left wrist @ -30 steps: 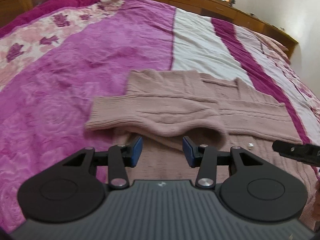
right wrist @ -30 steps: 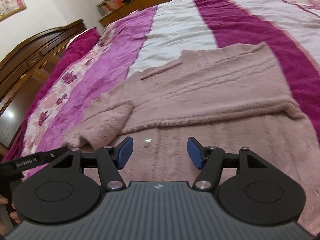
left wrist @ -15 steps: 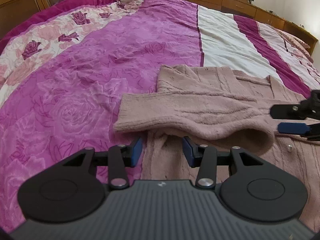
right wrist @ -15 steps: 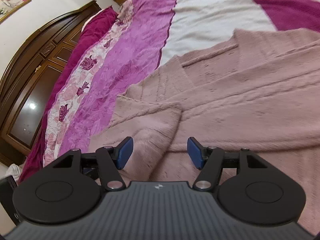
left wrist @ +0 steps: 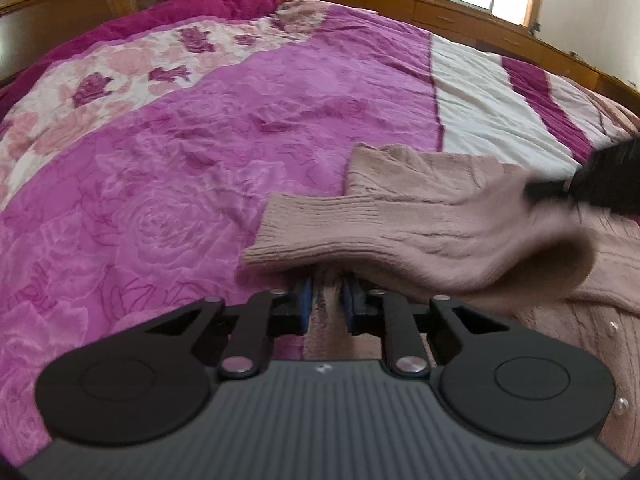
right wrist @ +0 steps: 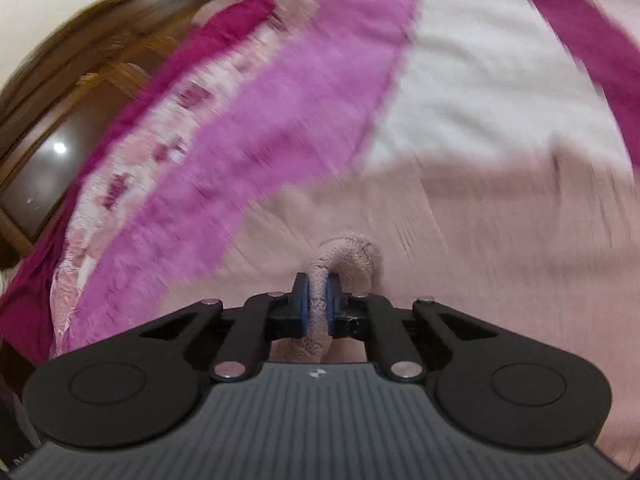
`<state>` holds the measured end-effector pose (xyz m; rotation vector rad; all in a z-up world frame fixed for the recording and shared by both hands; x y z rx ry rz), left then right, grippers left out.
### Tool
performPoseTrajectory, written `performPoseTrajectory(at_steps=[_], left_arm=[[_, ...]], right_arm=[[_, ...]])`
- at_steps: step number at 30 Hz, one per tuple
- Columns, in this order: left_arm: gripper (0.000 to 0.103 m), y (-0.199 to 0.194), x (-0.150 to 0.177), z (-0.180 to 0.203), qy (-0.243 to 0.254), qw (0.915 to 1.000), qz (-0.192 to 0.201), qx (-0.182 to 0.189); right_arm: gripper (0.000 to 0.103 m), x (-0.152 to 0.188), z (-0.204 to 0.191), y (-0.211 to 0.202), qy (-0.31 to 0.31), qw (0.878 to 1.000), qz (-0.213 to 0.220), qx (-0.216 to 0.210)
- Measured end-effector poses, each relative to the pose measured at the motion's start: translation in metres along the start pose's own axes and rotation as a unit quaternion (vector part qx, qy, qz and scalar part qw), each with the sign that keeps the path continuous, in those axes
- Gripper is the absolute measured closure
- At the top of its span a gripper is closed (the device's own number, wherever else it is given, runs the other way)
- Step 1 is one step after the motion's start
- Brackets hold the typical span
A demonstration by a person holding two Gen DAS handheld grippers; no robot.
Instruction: Fold small clothes
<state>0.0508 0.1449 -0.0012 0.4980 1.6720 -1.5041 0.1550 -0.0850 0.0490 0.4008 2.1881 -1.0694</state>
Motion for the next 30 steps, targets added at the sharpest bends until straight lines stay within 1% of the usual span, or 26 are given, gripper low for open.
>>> performPoseTrajectory(at_steps=[2,3,5,7,9,12,14,16,18,19,22,24,27,30], left_arm=[[0.084,0.000,0.001,-0.001,-0.010,0.9999,0.000,-0.001],[0.084,0.000,0.001,0.000,-0.007,1.0000,0.001,-0.003],[0.084,-0.001,0.002,0.003,0.006,1.0000,0.004,-0.007],[0.084,-0.001,0.003,0.005,0.015,0.9999,0.003,-0.004],[0.084,0.000,0.004,0.007,0.020,0.9998,0.000,-0.003],[0.082,0.002,0.005,0.007,0.022,0.9997,-0.005,-0.002],[0.082,0.000,0.004,0.006,0.023,0.9997,-0.008,0.003],[0.082,-0.003,0.002,0.005,0.025,0.9995,-0.015,0.008],[0.082,-0.008,0.000,0.002,0.023,0.9994,-0.022,0.013],[0.082,-0.011,-0.002,0.001,0.020,0.9994,-0.024,0.017],[0.081,-0.019,-0.007,-0.004,0.017,0.9992,-0.027,0.026],[0.076,-0.022,-0.010,-0.008,0.018,0.9989,-0.036,0.024],[0.075,-0.024,-0.013,-0.016,0.013,0.9983,-0.056,0.006],[0.075,-0.026,-0.013,-0.025,0.009,0.9980,-0.062,-0.001]], right_arm=[[0.094,-0.013,-0.015,-0.010,-0.045,0.998,0.035,-0.005],[0.094,-0.018,-0.019,-0.013,-0.064,0.997,0.045,-0.001],[0.094,-0.022,-0.021,-0.014,-0.092,0.994,0.051,0.022],[0.094,-0.016,-0.011,-0.008,-0.111,0.991,0.039,0.057],[0.094,-0.007,0.004,0.001,-0.105,0.991,0.017,0.080],[0.093,0.013,0.029,0.018,-0.076,0.993,-0.024,0.090],[0.090,0.025,0.035,0.021,-0.066,0.993,-0.020,0.092],[0.074,0.028,0.034,0.017,-0.065,0.993,-0.015,0.095],[0.065,0.026,0.028,0.010,-0.069,0.992,-0.008,0.109],[0.063,0.026,0.023,0.007,-0.076,0.991,0.001,0.111],[0.056,0.025,0.002,-0.006,-0.102,0.989,0.025,0.103],[0.053,0.025,-0.013,-0.012,-0.111,0.990,0.034,0.084],[0.052,0.031,-0.035,-0.014,-0.115,0.991,0.037,0.051],[0.052,0.039,-0.058,-0.005,-0.132,0.991,0.026,0.026]])
Point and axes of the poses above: each gripper's, at about its wrist camera, not at the fingertips, and y roughly the way its jaws point, z to its right, x to its underside, the point moved 3 cm from there along y, roughly the way its jaws point, and after that the axes turned 6 degrees about -x, right-handed, at the moved point
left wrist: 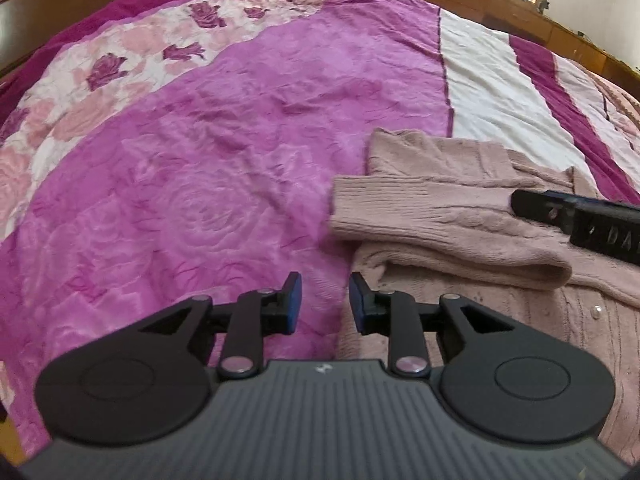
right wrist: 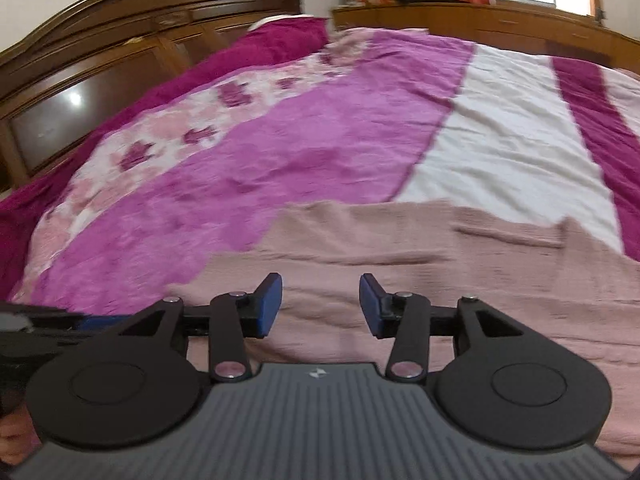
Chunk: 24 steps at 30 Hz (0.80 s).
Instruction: Fold small clothes
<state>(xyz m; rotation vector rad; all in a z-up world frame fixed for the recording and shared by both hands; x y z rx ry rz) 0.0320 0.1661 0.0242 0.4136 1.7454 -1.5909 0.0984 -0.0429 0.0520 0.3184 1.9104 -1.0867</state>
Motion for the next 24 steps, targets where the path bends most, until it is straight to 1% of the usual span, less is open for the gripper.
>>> performPoseTrajectory(at_steps=[7,13,21,23,24], left_arm=[[0.075,0.000,0.006,-0.019,-0.012,0.9998,-0.012,-0.011],[0.075,0.002,0.011,-0.028,-0.024,0.9995,-0.017,-0.009],[0.075,0.008,0.016,-0.029,-0.018,0.9996,-0.021,-0.005],[0.075,0.008,0.017,-0.028,-0.015,0.9997,-0.020,-0.005],[0.075,0.007,0.017,-0.028,-0.015,0.9997,-0.019,-0.005]], right_arm=[[0.052,0.013,-0.053,0.024,-0.041,0.998,-0.026,-0.037],[0.052,0.014,-0.073,0.051,-0.067,0.995,-0.048,-0.056],[0.052,0.016,-0.084,0.082,-0.103,0.992,-0.067,-0.034],[0.057,0.017,-0.086,0.085,-0.104,0.992,-0.064,-0.026],[0.069,0.017,-0.085,0.085,-0.102,0.993,-0.059,-0.024]])
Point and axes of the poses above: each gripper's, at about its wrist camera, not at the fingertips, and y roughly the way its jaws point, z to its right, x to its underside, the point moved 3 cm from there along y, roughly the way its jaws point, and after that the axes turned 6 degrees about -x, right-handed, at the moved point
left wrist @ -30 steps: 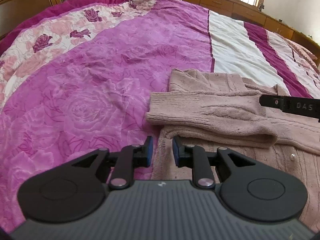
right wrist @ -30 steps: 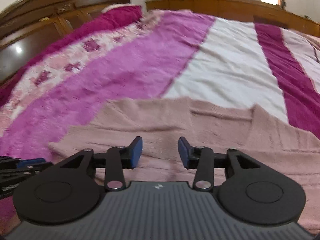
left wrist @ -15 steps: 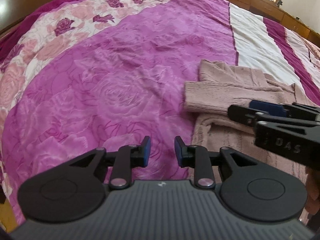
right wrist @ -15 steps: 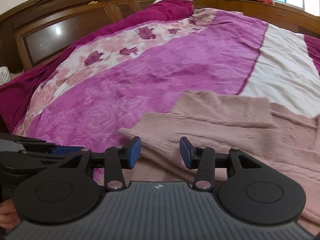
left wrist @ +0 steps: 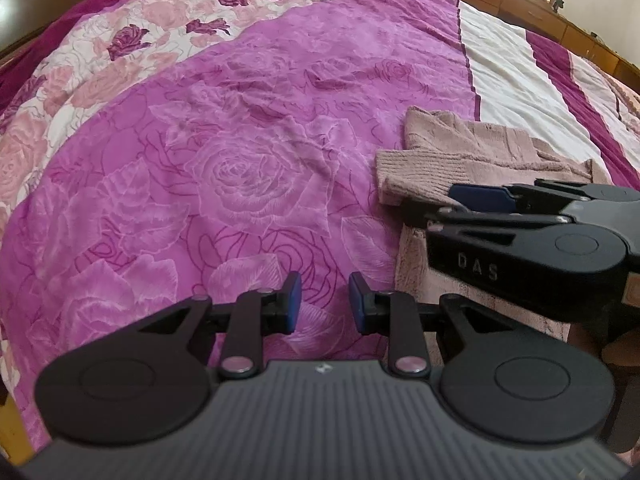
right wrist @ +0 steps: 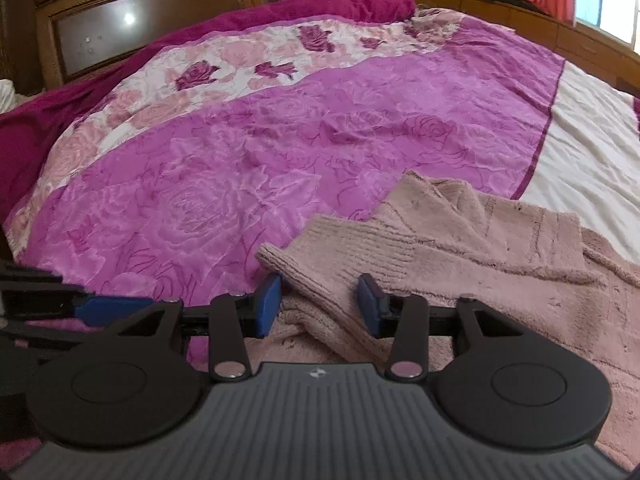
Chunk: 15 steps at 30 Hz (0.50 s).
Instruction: Fold small clothes
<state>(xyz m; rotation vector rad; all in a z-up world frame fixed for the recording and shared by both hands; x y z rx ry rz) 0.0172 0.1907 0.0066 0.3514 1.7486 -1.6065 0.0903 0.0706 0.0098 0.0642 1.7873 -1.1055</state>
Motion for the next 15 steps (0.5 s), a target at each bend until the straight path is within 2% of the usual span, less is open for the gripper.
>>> performPoseTrajectory(at_steps=[1,3,9,15], left_arm=[[0.075,0.000,0.000,0.000,-0.001,1.0000,0.000,0.000],[0.075,-0.001,0.000,0.000,-0.002,1.0000,0.000,0.002],[0.075,-0.004,-0.005,-0.001,-0.004,1.0000,0.004,0.002],[0.075,-0.009,-0.009,0.005,0.000,0.9999,0.012,0.007]], right_arm=[[0.082,0.000,0.000,-0.001,0.003,1.000,0.006,0.000],[0.093,-0.003,0.002,-0.004,0.006,1.000,0.016,0.007],[0.095,-0.019,0.021,-0.049,0.036,0.994,0.095,0.030],[0.095,-0.027,0.071,-0.111,0.095,0.980,0.160,0.062]])
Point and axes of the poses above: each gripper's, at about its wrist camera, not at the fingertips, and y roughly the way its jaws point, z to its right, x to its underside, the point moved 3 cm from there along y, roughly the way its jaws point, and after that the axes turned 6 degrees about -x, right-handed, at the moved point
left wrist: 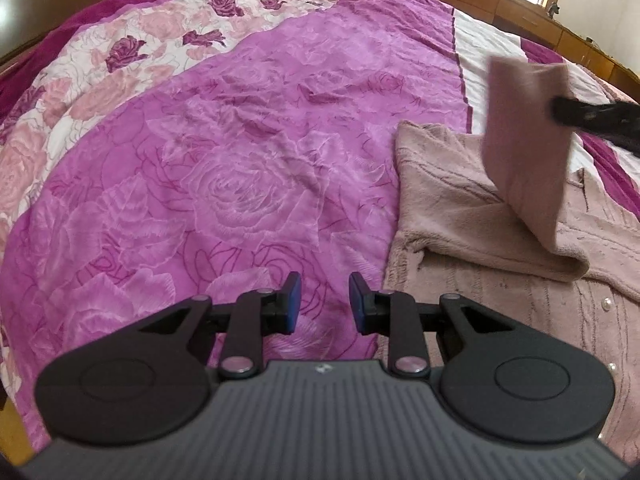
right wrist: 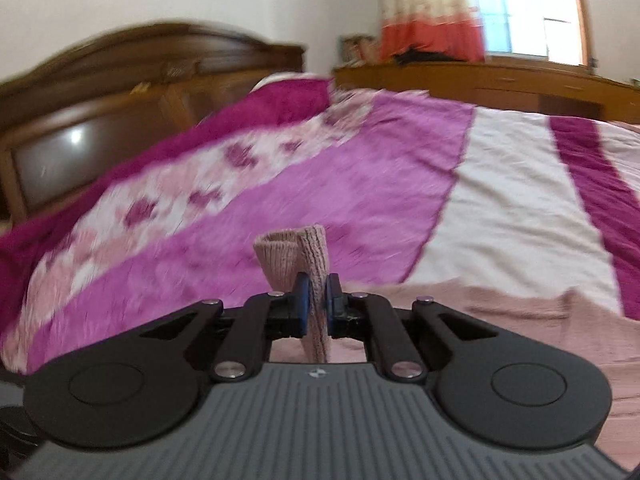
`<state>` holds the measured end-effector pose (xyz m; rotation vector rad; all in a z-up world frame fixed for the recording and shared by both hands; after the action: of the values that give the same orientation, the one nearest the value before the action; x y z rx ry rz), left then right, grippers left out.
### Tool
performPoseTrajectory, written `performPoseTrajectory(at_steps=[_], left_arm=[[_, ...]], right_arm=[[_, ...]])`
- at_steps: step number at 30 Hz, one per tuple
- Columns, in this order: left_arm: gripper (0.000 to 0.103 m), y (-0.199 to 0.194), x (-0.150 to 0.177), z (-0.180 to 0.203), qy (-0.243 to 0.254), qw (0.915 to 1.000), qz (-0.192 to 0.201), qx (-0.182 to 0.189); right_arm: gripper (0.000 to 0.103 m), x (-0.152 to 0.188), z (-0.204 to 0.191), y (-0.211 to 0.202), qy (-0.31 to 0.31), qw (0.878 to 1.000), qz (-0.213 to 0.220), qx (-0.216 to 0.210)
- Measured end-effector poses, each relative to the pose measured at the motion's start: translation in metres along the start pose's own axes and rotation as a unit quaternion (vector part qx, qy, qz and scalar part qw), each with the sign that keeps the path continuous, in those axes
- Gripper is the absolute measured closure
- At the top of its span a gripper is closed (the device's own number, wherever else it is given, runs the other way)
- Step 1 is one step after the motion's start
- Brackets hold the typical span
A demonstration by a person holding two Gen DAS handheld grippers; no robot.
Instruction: Fold small clothes
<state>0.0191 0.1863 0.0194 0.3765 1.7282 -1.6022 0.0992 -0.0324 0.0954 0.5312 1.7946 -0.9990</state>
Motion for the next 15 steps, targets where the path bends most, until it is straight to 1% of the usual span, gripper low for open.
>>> performPoseTrajectory(at_steps=[3,7,15], left_arm=[[0.075,-0.001,-0.003,0.006,0.005,1.0000,0.002,0.004],[0.075,-0.003,-0.007,0.016,0.018,0.9998,0.010,0.004],[0.075,-0.006,-0.017,0.037,0.043,0.9987,0.024,0.010]], right_arm=[[0.095,-0.010,0.030,-0.023,0.024,0.999,0.022,0.026],[0.095,-0.013,0.066,-0.053,0.042,0.996,0.045,0.065],[0.095,0.003,0.129,-0.103,0.080,0.986,0.063,0.134]])
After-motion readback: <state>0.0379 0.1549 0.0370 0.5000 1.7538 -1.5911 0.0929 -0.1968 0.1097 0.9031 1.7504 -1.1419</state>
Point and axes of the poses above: each gripper's, at about its wrist camera, not at the fingertips, and y roughly the way its jaws point, z to its right, x to its underside, the point moved 3 cm from there along y, roughly the way its jaws point, and after that the axes turned 6 degrees about -x, right-handed, at the moved point
